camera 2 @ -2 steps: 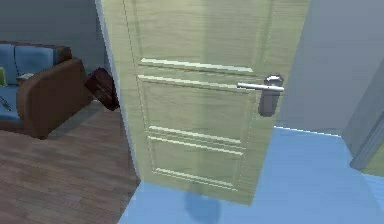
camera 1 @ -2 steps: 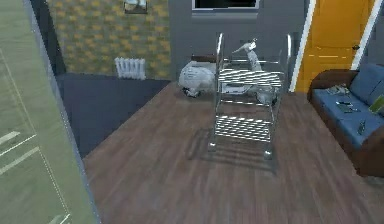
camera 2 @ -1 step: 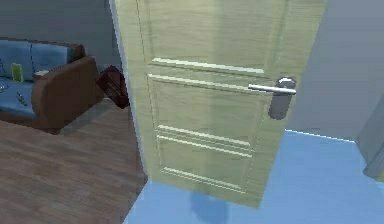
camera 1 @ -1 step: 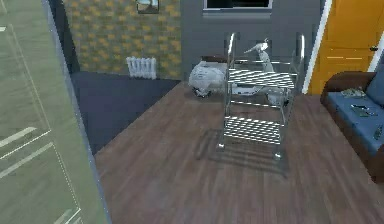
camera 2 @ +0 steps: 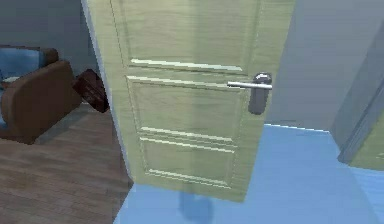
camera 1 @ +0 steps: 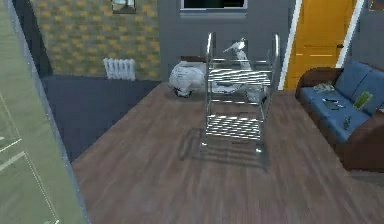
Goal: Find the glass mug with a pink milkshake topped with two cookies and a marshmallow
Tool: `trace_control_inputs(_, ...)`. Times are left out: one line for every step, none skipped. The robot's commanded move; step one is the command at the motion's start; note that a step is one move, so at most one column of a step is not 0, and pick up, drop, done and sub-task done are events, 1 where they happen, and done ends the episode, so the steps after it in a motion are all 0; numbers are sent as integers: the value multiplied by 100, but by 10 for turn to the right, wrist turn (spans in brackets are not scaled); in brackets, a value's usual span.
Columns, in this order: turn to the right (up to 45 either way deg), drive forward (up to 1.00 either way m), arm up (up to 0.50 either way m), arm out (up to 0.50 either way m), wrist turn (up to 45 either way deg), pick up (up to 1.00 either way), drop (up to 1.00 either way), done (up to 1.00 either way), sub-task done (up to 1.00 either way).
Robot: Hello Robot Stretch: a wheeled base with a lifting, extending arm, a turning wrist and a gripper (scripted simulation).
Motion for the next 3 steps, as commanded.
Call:
trace_control_inputs(0, 100, 0, 0, 0, 0, 0, 0, 0)
trace_control_inputs(-450, 0, 0, 0, 0, 0, 0, 0, 0)
trace_control_inputs(-90, 0, 0, 0, 0, 0, 0, 0, 0)
